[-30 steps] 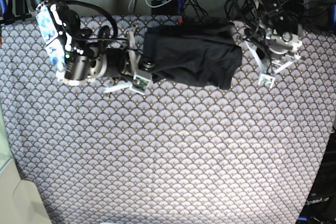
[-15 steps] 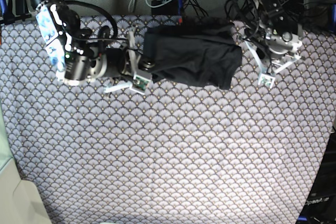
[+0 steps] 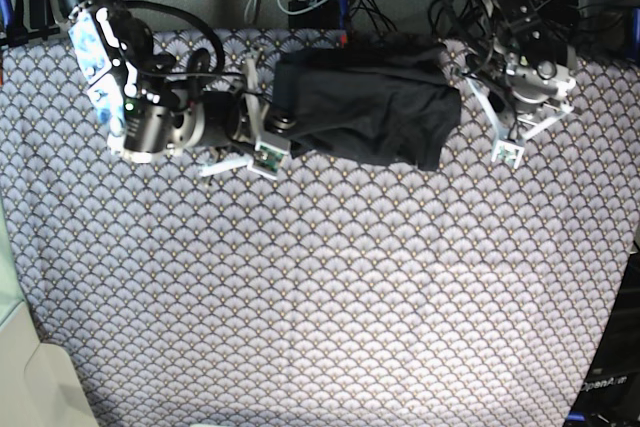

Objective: Fold the T-shirt properly

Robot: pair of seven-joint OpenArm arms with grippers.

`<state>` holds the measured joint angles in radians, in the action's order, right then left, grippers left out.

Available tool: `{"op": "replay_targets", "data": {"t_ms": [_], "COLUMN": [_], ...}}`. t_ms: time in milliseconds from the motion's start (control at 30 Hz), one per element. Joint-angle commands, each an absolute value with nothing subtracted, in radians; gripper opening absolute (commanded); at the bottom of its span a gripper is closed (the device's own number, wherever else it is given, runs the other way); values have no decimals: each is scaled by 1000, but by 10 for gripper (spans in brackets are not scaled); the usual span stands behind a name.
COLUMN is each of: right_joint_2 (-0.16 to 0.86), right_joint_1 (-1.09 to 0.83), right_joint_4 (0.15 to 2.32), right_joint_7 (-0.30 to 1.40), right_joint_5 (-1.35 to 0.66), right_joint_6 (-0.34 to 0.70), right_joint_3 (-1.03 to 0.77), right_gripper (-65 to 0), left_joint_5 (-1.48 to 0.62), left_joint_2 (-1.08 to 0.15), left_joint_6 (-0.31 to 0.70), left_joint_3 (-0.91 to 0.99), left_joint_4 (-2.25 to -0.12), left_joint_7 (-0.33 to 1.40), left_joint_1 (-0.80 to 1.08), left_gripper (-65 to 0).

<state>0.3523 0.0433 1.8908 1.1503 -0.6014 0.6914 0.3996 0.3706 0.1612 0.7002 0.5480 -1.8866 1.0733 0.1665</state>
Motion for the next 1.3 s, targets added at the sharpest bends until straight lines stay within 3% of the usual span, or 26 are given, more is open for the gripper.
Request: {"op": "replay_targets", "data": {"t_ms": [0,867,1267], "right_joint_2": [358,358,286], "right_joint_1": [56,58,58], "right_joint_4": [1906,1911,1974], "right_joint_7": [1127,1124,1084], "right_joint_5": [-611,-613,-616], "right_joint_6": [698,698,698], "right_joint_3": [395,397,398], "right_gripper": [-650,-650,-650], "left_joint_5": [372,372,372], "left_joint_2": [157,157,157], "left_joint_6": [698,698,698], "left_joint_3": [545,549,552], "left_joint_4": [-1903,-1859,-1853], "left_joint_7": [1063,1059,1003], "left_joint_1": [160,157,165], "left_gripper": [-650,-650,-650]}}
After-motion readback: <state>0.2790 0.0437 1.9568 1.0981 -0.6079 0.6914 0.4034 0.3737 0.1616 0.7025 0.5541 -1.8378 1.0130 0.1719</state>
